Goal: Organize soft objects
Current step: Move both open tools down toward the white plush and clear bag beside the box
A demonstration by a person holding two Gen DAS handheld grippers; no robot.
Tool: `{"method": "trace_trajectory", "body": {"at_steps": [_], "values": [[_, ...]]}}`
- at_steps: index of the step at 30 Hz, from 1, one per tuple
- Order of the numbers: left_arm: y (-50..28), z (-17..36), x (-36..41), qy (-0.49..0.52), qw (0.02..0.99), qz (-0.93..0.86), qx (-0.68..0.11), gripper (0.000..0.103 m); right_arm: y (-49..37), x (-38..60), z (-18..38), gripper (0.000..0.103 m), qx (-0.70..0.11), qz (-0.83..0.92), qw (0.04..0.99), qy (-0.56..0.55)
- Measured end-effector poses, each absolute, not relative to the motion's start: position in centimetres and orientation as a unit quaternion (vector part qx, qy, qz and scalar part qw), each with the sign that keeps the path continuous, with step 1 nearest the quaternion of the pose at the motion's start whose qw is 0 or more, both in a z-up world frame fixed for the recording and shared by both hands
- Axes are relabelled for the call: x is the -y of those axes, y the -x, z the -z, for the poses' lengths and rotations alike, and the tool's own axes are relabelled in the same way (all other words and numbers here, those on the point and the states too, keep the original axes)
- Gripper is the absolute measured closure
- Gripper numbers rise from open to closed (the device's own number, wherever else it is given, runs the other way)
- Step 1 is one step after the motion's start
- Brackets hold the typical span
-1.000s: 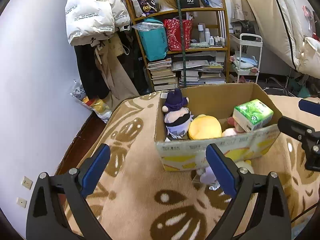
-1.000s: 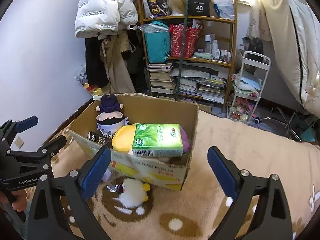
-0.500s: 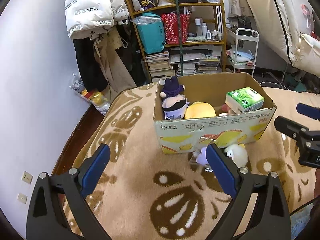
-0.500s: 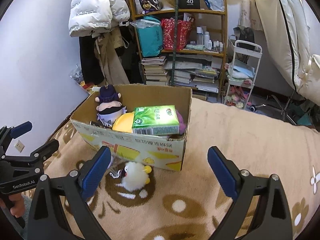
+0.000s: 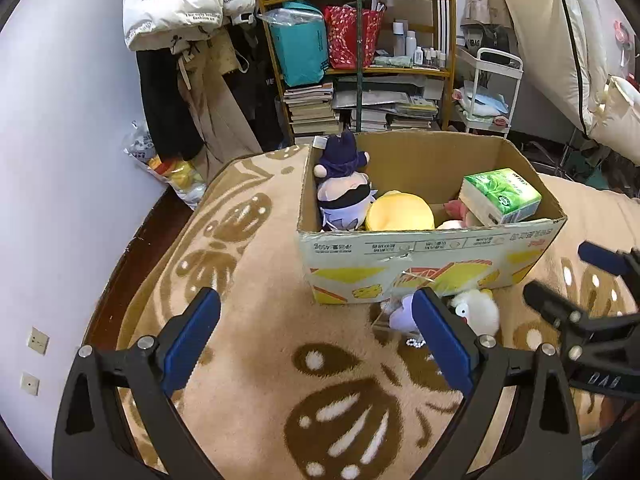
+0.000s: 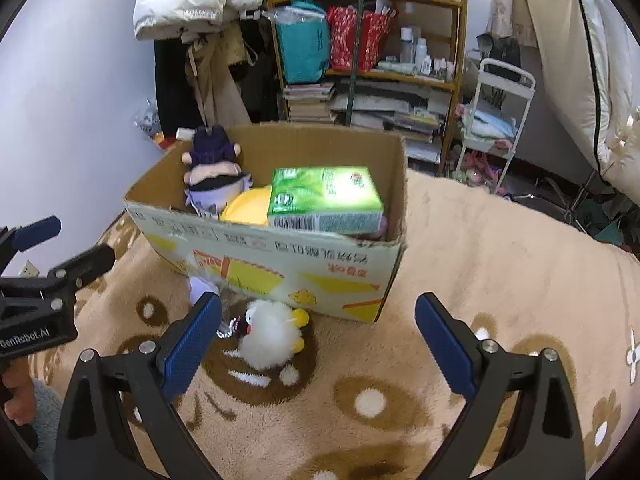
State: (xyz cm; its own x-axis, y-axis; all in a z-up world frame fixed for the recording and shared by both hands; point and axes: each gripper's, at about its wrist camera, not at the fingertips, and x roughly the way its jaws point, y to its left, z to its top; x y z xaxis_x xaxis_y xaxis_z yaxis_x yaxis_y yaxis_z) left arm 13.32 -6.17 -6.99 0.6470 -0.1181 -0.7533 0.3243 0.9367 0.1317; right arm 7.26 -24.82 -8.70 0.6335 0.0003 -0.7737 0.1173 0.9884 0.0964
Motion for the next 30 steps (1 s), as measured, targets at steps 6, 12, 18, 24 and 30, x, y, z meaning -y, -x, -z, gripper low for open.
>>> {"method": "trace_trajectory", "body": {"at_steps": [6,12,18,24,30], "values": [[-14.3,7.9,7.0,-0.128,0.893,0.134,-0.411,0.008,-8.4,24.3,10.3,0.002,-0.449,0.028,0.891,-0.063],[-15.1,8.8,8.0,-0.111,0.887,0.159,-0.419,0.008,-9.2,24.0,11.8,0.002,-0.466,0.024,0.882,-0.061],[-15.5,9.8,9.5,-0.117,0.878,0.183,-0.427,0.008,-9.9,23.6,13.1,0.002,-0.482,0.02,0.874,-0.059],[-16.2,11.6,10.4,-0.118,0.86,0.196,-0.456,0.008,-10.6,23.5,14.1,0.002,-0.492,0.015,0.868,-0.063],[-16.4,13.2,10.9,-0.121,0.844,0.209,-0.479,0.007,-11.5,23.3,15.1,0.002,-0.503,0.012,0.862,-0.067]]}}
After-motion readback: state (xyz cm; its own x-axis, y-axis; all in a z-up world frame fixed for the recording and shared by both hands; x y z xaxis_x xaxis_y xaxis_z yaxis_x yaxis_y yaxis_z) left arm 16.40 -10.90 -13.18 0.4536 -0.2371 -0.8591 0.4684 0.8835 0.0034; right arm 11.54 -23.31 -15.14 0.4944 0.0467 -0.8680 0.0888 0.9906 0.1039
